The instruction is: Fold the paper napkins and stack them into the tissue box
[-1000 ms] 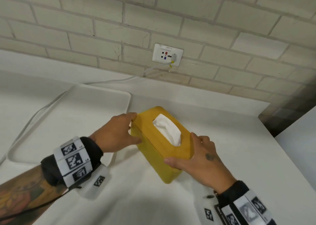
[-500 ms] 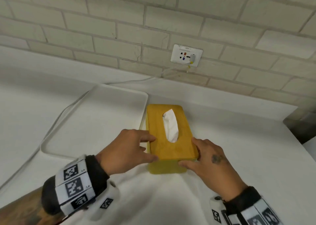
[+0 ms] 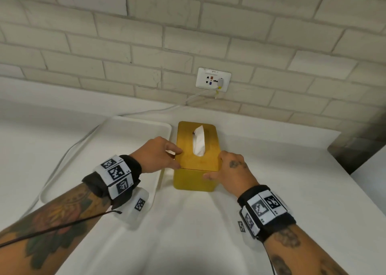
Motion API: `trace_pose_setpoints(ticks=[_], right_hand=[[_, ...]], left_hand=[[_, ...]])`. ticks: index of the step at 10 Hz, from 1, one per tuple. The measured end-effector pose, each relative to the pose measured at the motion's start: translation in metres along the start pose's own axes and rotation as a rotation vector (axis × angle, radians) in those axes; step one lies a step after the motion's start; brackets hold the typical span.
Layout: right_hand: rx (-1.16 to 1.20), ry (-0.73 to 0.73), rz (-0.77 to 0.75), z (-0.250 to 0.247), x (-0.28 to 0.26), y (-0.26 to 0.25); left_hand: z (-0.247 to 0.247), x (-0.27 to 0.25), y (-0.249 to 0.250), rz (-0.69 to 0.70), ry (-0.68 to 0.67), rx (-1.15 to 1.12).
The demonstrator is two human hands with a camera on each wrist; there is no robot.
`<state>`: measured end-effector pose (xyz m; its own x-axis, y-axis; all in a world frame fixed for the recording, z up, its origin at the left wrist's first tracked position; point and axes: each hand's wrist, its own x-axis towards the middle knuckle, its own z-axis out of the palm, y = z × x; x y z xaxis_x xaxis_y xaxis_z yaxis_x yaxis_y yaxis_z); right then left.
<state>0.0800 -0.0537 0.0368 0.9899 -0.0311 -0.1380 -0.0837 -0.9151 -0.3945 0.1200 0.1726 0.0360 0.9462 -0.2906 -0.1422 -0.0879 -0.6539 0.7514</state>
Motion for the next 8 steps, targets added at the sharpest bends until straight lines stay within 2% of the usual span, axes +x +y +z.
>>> trace_pose_setpoints(ticks=[3,7,8], right_hand=[[-0.019,-0.006,0.047,-0.003,0.002,-0.01],[0.024,0.015,0.022,0.0,-0.003,-0.006],[0.071,0.033,-0.004,-0.008,-0.009,0.002]], left_hand=[[0.001,0.004,-0.002,-0.011,-0.002,-0.046],[0.003,0.007,-0.005,-0.016,-0.008,-0.103],[0.002,0.004,0.001,0.005,0.047,-0.046]])
